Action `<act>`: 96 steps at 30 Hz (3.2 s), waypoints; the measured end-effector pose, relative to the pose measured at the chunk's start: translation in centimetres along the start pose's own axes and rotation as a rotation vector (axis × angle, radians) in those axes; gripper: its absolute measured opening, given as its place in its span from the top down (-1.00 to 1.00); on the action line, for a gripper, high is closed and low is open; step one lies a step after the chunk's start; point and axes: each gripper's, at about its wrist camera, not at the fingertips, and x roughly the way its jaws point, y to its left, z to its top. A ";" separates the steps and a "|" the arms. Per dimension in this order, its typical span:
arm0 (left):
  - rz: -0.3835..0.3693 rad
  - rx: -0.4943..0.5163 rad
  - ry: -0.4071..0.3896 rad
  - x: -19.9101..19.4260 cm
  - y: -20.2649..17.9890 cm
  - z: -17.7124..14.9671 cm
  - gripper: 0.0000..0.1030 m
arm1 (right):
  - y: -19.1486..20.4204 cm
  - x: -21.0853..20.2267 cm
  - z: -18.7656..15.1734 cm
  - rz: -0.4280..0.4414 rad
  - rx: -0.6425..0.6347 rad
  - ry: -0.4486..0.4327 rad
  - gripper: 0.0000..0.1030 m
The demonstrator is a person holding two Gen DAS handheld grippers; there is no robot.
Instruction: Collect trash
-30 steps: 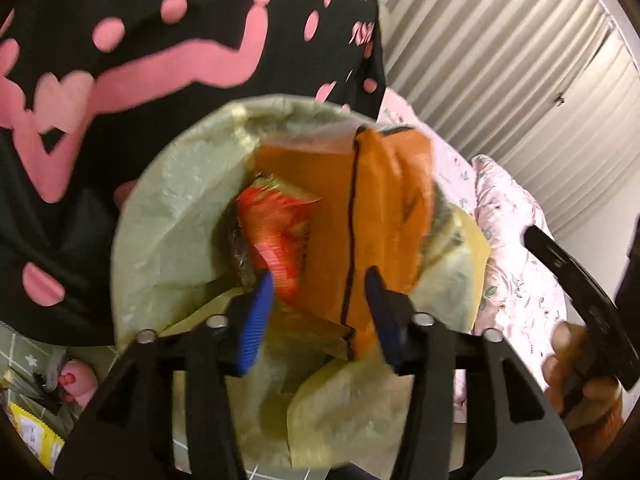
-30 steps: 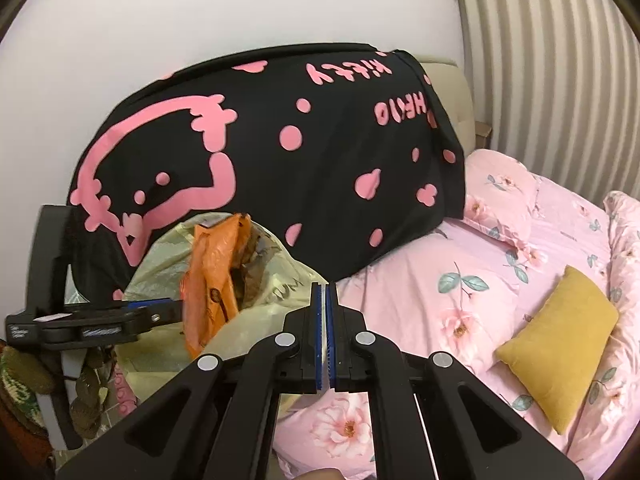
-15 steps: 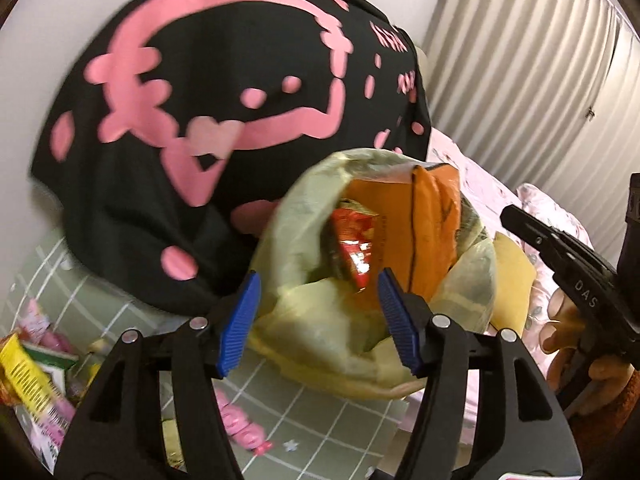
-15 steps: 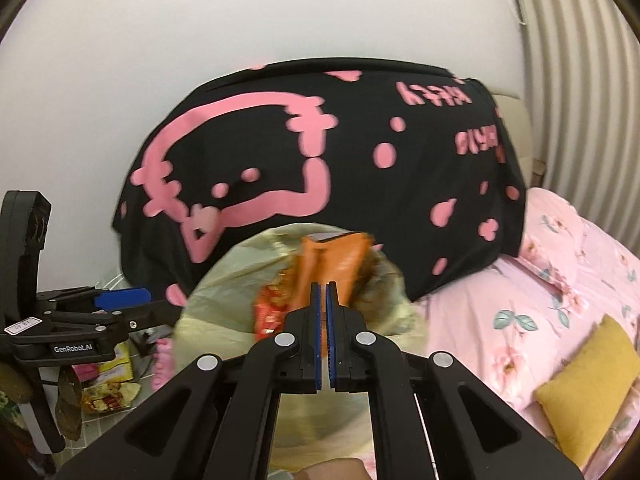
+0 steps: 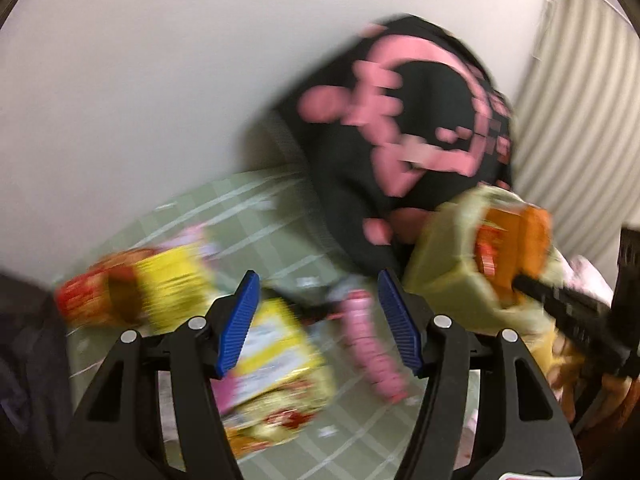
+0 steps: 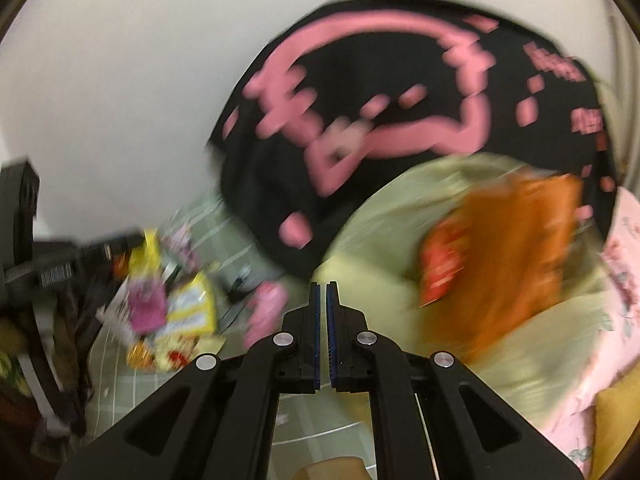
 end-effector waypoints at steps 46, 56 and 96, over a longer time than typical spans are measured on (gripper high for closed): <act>0.075 -0.368 0.013 -3.6 17.0 -5.9 -0.16 | 18.2 16.6 -3.6 0.186 -0.270 0.432 0.89; 0.029 -0.310 0.015 -3.0 15.6 -5.0 -0.28 | 15.3 10.0 -3.3 0.102 -0.324 0.202 0.89; 0.326 -0.144 0.087 2.7 17.4 -1.4 -0.28 | 12.5 12.0 1.4 0.168 -0.244 0.121 0.80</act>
